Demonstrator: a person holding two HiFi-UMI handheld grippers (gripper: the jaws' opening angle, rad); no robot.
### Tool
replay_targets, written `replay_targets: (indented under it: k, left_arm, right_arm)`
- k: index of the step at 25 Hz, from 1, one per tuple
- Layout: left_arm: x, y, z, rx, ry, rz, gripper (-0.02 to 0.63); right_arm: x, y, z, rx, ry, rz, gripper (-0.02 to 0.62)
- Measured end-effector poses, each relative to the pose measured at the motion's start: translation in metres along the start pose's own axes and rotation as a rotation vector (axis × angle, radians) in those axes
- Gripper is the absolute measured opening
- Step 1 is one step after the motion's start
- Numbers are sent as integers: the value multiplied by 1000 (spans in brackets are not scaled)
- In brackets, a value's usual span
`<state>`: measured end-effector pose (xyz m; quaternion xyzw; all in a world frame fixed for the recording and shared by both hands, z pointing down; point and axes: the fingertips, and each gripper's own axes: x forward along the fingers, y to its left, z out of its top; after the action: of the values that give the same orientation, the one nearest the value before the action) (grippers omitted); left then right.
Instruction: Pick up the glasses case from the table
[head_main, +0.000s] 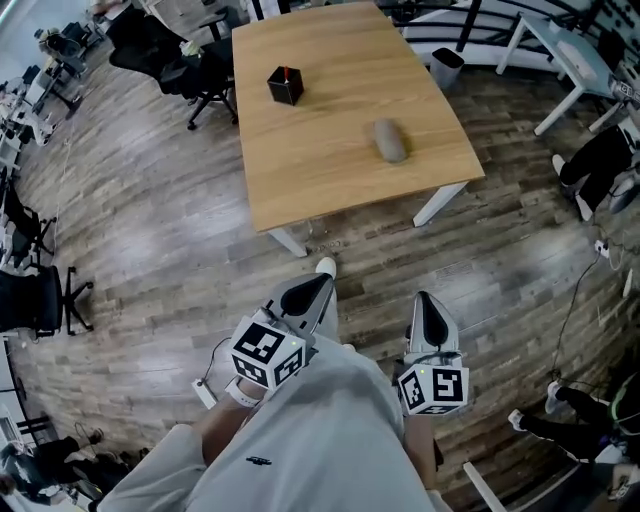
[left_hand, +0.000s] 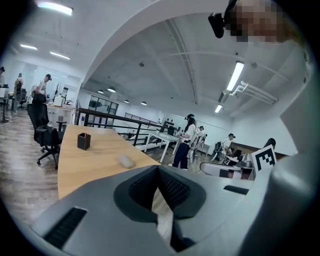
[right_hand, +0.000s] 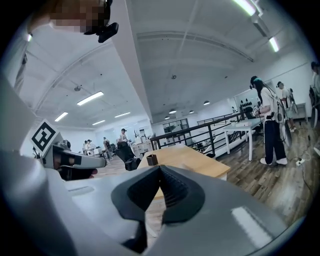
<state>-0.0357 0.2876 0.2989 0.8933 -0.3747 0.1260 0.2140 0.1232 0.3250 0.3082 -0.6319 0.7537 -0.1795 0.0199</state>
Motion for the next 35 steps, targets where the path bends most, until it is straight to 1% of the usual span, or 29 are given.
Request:
replay_targets:
  k: [2, 6, 11, 15, 19, 22, 25, 30, 35]
  left_arm:
    - [18, 14, 15, -3, -3, -13, 6]
    - [49, 52, 44, -21, -10, -31, 6]
    - [81, 108, 85, -25, -21, -53, 6]
    - [110, 148, 119, -24, -30, -76, 6]
    - [136, 184, 145, -12, -33, -104, 6]
    - [149, 203, 155, -11, -31, -122, 6]
    - [159, 213, 157, -13, -25, -138, 6]
    - [167, 221, 149, -34, 5, -145, 6]
    - [182, 222, 139, -43, 42, -145, 6]
  right_arm:
    - [25, -4, 8, 4, 3, -5, 11]
    - [83, -3, 26, -29, 18, -16, 11]
    - [153, 6, 56, -31, -13, -35, 11]
    - [205, 1, 72, -38, -9, -75, 11]
    - [248, -6, 88, -35, -31, -120, 11]
    - [270, -8, 96, -42, -42, -144, 11]
    - [284, -9, 93, -52, -30, -155, 11]
    - [290, -14, 84, -57, 11, -168, 11]
    - [296, -30, 73, -43, 34, -183, 11]
